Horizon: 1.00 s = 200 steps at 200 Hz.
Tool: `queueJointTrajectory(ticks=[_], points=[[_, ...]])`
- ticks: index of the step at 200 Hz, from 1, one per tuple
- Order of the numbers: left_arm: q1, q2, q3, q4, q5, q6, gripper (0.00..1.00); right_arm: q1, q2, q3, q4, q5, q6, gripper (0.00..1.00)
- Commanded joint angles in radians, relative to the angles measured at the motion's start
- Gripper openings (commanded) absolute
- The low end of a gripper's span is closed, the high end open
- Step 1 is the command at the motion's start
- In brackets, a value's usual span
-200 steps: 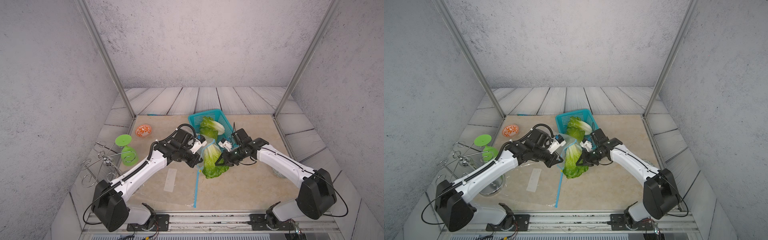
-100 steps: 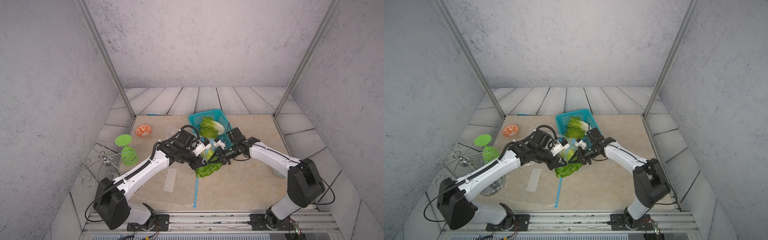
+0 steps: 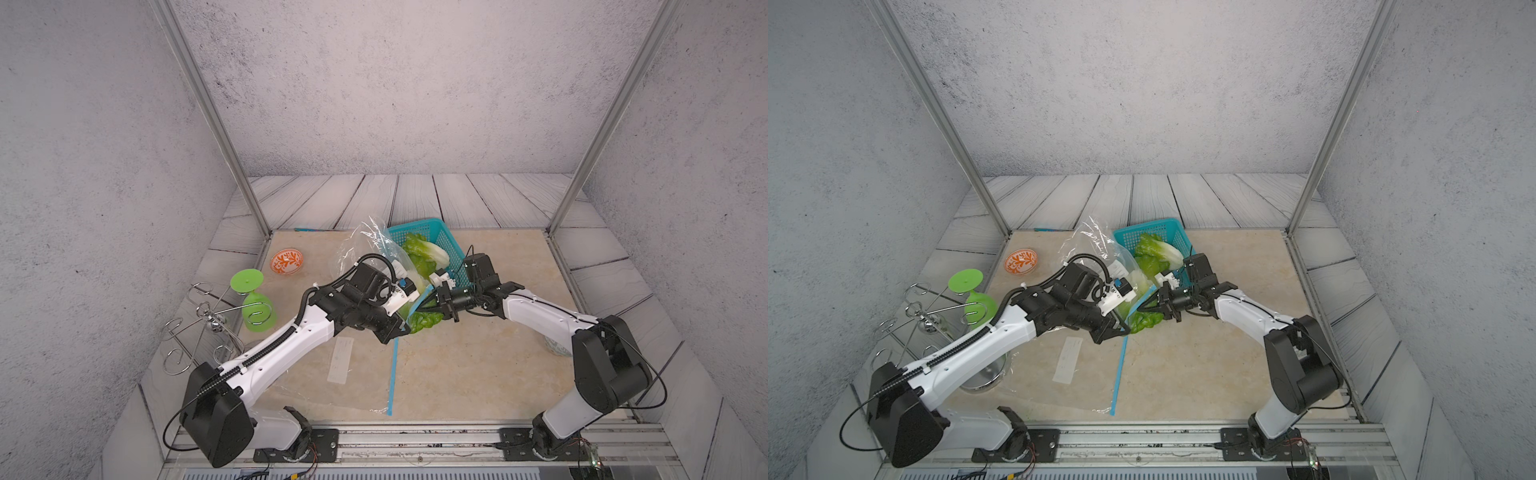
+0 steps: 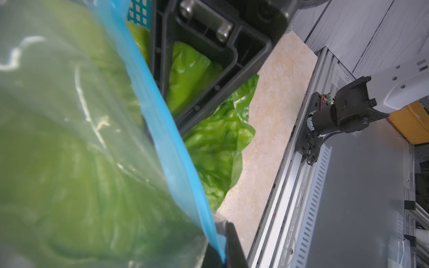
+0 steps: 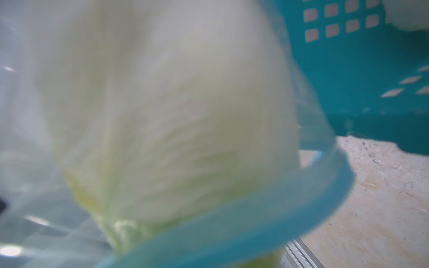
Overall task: Put the chinese cabbages into a zipper bag and zip it
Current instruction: Place the Chinese cabbage in the zipper food storage bag.
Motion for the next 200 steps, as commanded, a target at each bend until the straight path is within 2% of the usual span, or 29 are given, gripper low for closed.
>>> queueJointTrajectory(ticks=[1, 16, 39, 70, 96, 117, 136, 157, 178, 187, 200], points=[[-0.003, -0.026, 0.006, -0.065, -0.047, 0.038, 0.0, -0.016, -0.045, 0.041, -0.092, 0.015, -0.072, 0.0], [-0.003, -0.02, 0.033, -0.05, -0.048, 0.042, 0.0, -0.017, -0.055, 0.045, -0.142, 0.024, -0.104, 0.0], [-0.005, 0.016, 0.09, -0.053, -0.016, 0.05, 0.0, -0.017, -0.064, 0.026, -0.122, 0.031, -0.079, 0.0], [-0.001, 0.01, 0.122, -0.069, 0.002, 0.052, 0.18, -0.028, -0.088, -0.027, -0.085, 0.029, -0.025, 0.0], [0.058, -0.063, 0.107, -0.029, -0.003, -0.014, 0.3, -0.059, -0.09, -0.073, -0.079, 0.034, 0.014, 0.0], [0.151, -0.132, 0.05, 0.023, -0.042, -0.147, 0.33, -0.075, -0.082, -0.088, -0.048, 0.033, 0.059, 0.0], [0.206, -0.197, -0.059, 0.076, -0.079, -0.292, 0.32, -0.077, -0.075, -0.069, -0.079, 0.046, 0.054, 0.0], [0.21, -0.276, -0.204, 0.155, -0.114, -0.421, 0.33, -0.076, -0.064, -0.068, -0.078, 0.055, 0.072, 0.0], [0.207, -0.315, -0.353, 0.293, -0.124, -0.527, 0.38, -0.077, -0.062, -0.069, -0.086, 0.068, 0.08, 0.0], [0.21, -0.304, -0.401, 0.372, -0.122, -0.609, 0.41, -0.077, -0.062, -0.069, -0.089, 0.072, 0.081, 0.0], [0.21, -0.27, -0.473, 0.546, -0.076, -0.798, 0.44, -0.077, -0.06, -0.063, -0.104, 0.076, 0.072, 0.0]])
